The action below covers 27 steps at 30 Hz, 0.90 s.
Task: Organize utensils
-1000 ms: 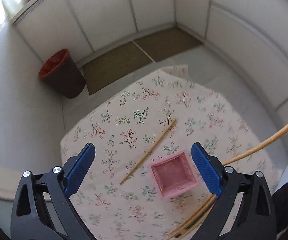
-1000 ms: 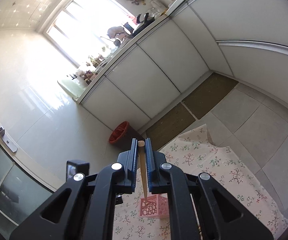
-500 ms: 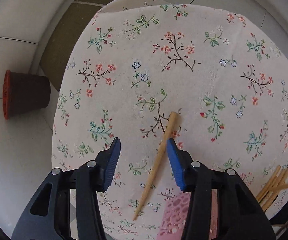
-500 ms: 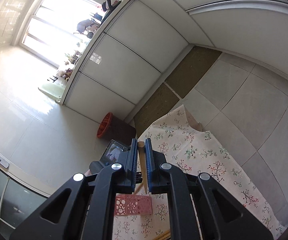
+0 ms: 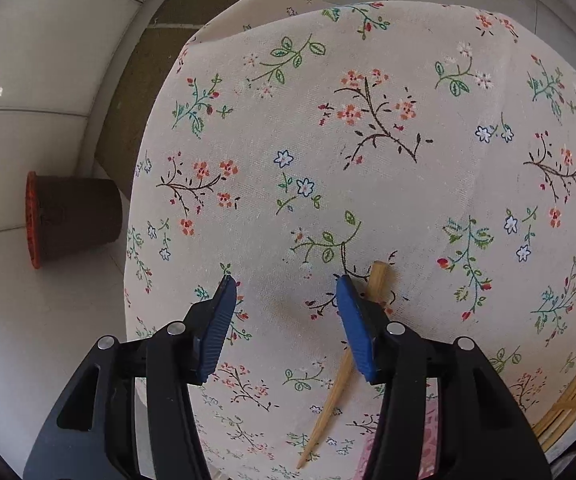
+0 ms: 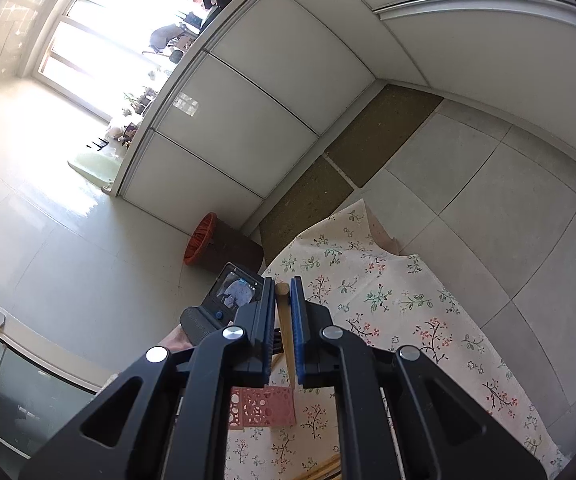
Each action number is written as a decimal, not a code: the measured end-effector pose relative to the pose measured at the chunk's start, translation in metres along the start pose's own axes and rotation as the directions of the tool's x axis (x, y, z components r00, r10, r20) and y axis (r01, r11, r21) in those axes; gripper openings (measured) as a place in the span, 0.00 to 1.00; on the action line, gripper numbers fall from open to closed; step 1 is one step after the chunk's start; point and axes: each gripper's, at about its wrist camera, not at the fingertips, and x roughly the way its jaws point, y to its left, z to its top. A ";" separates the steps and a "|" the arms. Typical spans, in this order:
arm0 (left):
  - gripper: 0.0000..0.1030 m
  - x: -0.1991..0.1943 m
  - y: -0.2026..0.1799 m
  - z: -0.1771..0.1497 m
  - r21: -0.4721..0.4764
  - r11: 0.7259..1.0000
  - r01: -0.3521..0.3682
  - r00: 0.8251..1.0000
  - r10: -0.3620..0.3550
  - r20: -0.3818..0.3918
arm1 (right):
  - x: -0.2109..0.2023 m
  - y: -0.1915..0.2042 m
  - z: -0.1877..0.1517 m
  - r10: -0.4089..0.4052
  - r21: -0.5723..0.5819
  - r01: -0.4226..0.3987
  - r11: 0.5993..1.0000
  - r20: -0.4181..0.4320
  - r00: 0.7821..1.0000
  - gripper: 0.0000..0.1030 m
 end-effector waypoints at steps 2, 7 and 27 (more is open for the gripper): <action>0.49 -0.006 0.013 0.001 -0.055 0.998 0.043 0.999 -0.042 0.019 | 0.000 -0.002 0.000 -0.003 0.006 0.003 1.000 -0.003 1.000 0.08; 0.48 -0.016 0.029 0.000 -0.093 0.974 0.206 0.978 -0.203 0.034 | 0.004 -0.007 0.002 -0.002 0.029 0.002 1.000 -0.017 1.000 0.08; 0.06 -0.027 0.100 -0.108 -0.370 0.922 0.111 0.978 -0.034 0.208 | -0.014 0.021 -0.002 0.004 -0.027 -0.003 1.000 0.035 0.999 0.08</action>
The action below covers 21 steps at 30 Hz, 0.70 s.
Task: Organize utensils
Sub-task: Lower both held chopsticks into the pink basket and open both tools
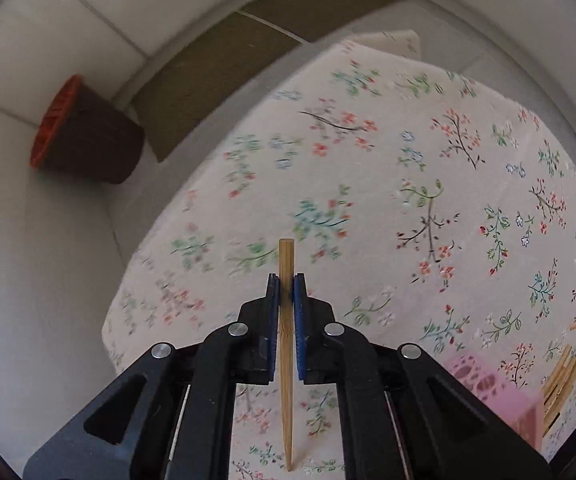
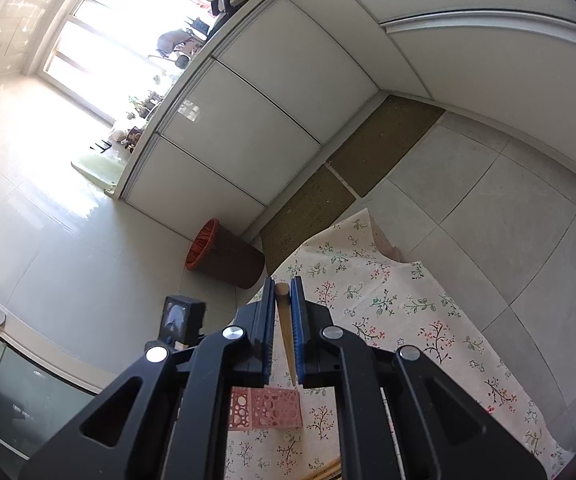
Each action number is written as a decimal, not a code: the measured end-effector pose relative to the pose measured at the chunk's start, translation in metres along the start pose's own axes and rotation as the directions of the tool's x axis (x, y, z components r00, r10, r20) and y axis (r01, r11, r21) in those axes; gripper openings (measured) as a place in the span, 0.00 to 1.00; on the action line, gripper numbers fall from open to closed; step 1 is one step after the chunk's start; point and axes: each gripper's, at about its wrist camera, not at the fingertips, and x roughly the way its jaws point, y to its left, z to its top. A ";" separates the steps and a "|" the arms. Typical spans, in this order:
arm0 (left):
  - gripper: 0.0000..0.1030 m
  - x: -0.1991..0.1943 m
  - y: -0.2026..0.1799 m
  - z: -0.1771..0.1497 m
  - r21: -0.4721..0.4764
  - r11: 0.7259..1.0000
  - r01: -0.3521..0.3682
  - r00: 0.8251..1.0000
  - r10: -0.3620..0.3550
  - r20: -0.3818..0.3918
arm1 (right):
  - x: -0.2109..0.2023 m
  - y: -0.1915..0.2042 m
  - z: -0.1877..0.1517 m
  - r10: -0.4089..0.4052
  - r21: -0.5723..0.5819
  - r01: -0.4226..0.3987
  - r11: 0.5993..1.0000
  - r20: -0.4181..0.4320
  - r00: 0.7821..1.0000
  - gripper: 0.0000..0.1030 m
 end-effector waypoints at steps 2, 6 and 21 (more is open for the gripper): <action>0.06 -0.037 0.018 -0.026 -0.100 0.995 -0.012 0.996 0.020 0.084 | -0.007 0.014 -0.002 0.016 -0.021 -0.016 1.000 0.010 1.000 0.08; 0.06 -0.128 0.009 -0.087 -0.259 0.966 -0.014 0.965 0.081 0.251 | -0.025 0.057 -0.008 0.054 -0.100 -0.051 0.994 0.026 0.998 0.08; 0.06 -0.316 -0.027 -0.159 -0.387 0.902 0.189 0.747 0.124 0.653 | -0.061 0.187 -0.044 0.067 -0.455 -0.014 0.890 0.100 0.993 0.08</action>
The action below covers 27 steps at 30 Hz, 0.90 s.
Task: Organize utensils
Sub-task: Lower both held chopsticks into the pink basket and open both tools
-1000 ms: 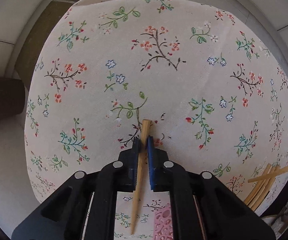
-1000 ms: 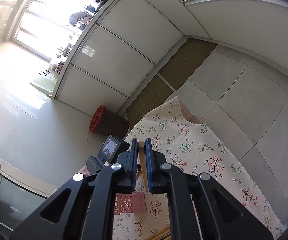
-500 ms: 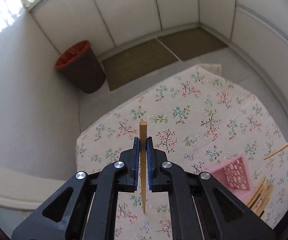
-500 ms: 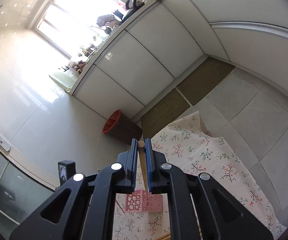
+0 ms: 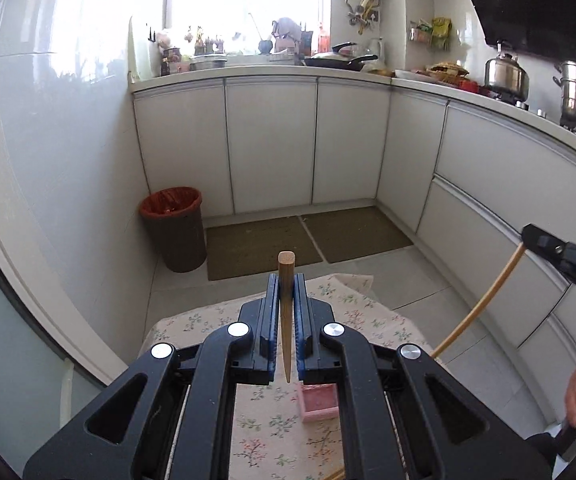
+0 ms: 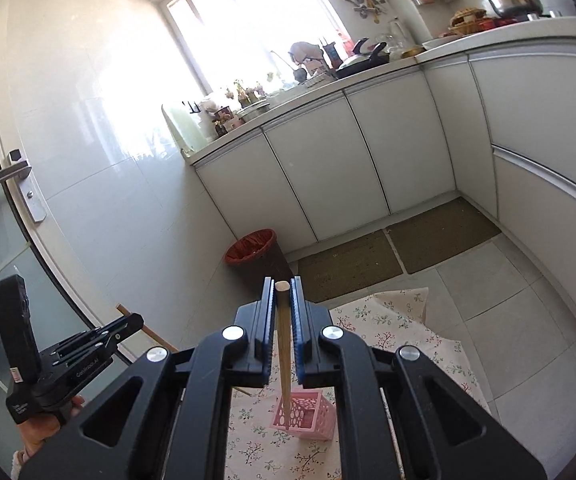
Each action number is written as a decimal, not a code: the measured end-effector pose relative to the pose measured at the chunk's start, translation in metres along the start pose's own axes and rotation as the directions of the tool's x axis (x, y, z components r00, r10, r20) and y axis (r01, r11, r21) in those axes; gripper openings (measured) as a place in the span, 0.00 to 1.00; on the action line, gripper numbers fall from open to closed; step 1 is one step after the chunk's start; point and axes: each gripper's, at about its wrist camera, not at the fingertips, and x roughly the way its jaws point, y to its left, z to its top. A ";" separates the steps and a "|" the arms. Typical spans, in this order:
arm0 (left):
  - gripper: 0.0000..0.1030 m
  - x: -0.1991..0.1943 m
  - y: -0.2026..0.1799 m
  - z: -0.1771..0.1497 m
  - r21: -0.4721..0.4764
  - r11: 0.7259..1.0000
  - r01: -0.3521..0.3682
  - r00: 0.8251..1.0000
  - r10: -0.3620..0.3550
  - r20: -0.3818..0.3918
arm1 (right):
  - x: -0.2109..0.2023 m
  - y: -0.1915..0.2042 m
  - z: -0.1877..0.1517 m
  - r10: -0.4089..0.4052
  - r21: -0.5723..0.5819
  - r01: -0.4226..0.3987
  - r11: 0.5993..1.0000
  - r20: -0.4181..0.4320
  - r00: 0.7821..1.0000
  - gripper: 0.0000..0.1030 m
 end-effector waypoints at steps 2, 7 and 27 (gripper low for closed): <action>0.06 0.001 -0.007 0.000 -0.021 1.000 0.018 1.000 -0.018 0.012 | 0.009 0.007 -0.002 -0.009 -0.034 0.009 0.999 0.000 1.000 0.08; 0.06 0.022 -0.012 -0.005 -0.068 0.997 0.040 0.999 -0.042 -0.032 | 0.040 0.011 -0.016 -0.023 -0.098 0.020 0.995 -0.020 1.000 0.08; 0.50 -0.001 -0.016 -0.027 -0.150 0.987 0.058 0.997 -0.052 0.049 | 0.039 0.015 -0.033 -0.089 -0.113 0.085 0.990 -0.030 0.996 0.40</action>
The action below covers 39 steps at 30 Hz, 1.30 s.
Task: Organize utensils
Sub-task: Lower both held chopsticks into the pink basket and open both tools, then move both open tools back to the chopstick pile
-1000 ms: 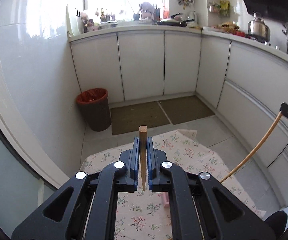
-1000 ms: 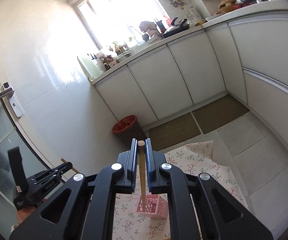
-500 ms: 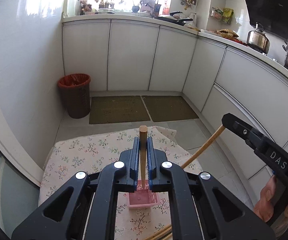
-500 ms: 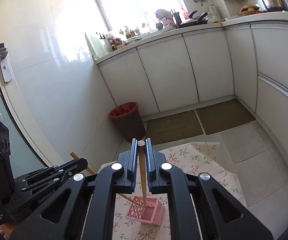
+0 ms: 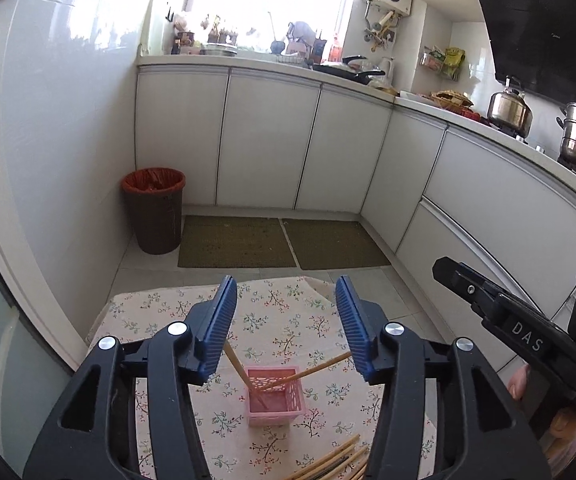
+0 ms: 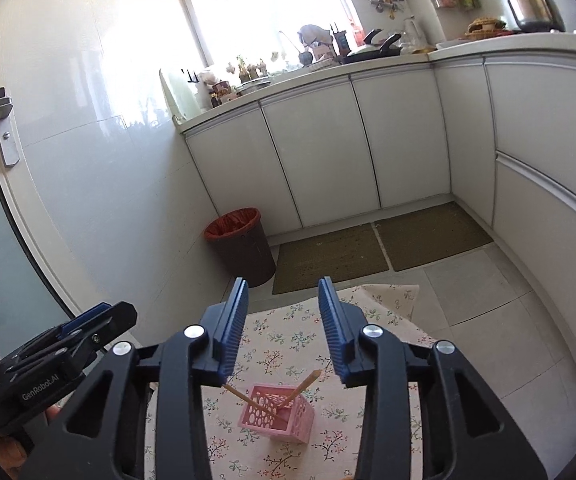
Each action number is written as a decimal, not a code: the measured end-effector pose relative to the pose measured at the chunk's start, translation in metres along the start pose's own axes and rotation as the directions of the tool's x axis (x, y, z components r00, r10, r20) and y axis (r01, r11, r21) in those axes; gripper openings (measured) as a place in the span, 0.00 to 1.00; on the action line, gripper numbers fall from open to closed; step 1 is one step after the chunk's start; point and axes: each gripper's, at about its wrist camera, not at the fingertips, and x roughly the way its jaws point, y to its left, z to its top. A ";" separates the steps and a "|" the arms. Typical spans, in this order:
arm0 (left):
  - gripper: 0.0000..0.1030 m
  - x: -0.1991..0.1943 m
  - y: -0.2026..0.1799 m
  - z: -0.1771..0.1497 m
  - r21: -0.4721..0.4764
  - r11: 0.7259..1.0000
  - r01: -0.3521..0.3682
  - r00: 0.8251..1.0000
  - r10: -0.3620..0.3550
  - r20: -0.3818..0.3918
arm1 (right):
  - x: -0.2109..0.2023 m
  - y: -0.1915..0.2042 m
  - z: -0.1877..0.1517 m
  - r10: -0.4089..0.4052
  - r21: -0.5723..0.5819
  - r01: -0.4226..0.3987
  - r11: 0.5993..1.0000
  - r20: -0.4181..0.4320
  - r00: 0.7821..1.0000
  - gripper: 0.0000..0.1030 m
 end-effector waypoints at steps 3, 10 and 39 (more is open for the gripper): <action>0.54 -0.016 -0.007 -0.003 0.010 1.000 -0.010 1.000 0.010 0.018 | -0.021 0.009 -0.003 -0.039 -0.038 0.040 0.998 0.026 0.999 0.44; 0.77 -0.055 -0.021 -0.022 0.003 0.995 -0.099 0.991 0.098 0.093 | -0.063 0.017 -0.019 -0.187 -0.054 0.192 0.980 0.091 0.978 0.81; 0.93 0.034 -0.071 -0.158 0.150 0.988 0.027 0.880 0.048 -0.473 | -0.095 -0.132 -0.181 -0.214 0.339 0.383 0.859 -0.443 0.871 0.94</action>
